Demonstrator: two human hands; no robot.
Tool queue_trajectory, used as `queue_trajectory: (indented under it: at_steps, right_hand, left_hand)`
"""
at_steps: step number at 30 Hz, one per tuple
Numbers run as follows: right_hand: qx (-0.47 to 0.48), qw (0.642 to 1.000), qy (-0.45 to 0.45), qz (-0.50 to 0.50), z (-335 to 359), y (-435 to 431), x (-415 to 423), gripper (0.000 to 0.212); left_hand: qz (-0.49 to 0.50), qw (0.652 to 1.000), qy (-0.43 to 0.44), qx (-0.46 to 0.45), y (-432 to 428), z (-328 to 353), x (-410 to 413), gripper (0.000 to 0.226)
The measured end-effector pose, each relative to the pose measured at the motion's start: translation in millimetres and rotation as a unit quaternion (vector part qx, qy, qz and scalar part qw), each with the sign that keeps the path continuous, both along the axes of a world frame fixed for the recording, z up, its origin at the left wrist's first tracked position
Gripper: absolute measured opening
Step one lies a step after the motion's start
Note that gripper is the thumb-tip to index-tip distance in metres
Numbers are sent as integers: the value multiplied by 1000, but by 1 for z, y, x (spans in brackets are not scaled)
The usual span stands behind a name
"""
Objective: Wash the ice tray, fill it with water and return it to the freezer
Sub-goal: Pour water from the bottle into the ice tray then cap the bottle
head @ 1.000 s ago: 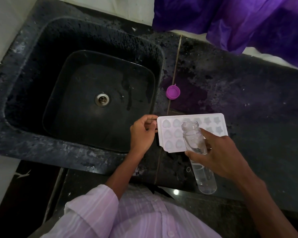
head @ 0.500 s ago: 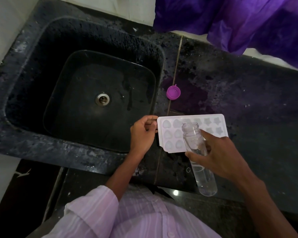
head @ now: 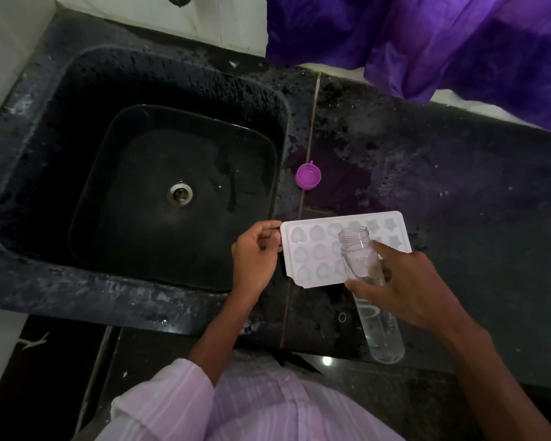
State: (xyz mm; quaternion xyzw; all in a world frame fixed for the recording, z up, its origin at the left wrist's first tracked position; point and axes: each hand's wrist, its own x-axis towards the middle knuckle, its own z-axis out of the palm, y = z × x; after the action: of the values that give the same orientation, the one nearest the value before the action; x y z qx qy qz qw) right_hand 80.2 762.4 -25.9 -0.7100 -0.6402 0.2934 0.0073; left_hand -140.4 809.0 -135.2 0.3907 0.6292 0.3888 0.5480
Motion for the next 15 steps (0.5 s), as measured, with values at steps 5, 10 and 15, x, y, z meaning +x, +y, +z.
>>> queue_trajectory:
  at_steps: [5, 10, 15]
  right_hand:
    - [-11, 1000, -10, -6, 2, 1, 3, 92]
    - [-17, 1000, -15, -15, 1, 0, 4, 85]
    - [-24, 1000, -9, -16, 2, 0, 3, 78]
  left_hand:
    - [-1, 1000, -4, 4, -1, 1, 0, 20]
    - [0, 1000, -6, 3, -2, 1, 1, 19]
    - [-2, 1000, -8, 3, -3, 0, 1, 20]
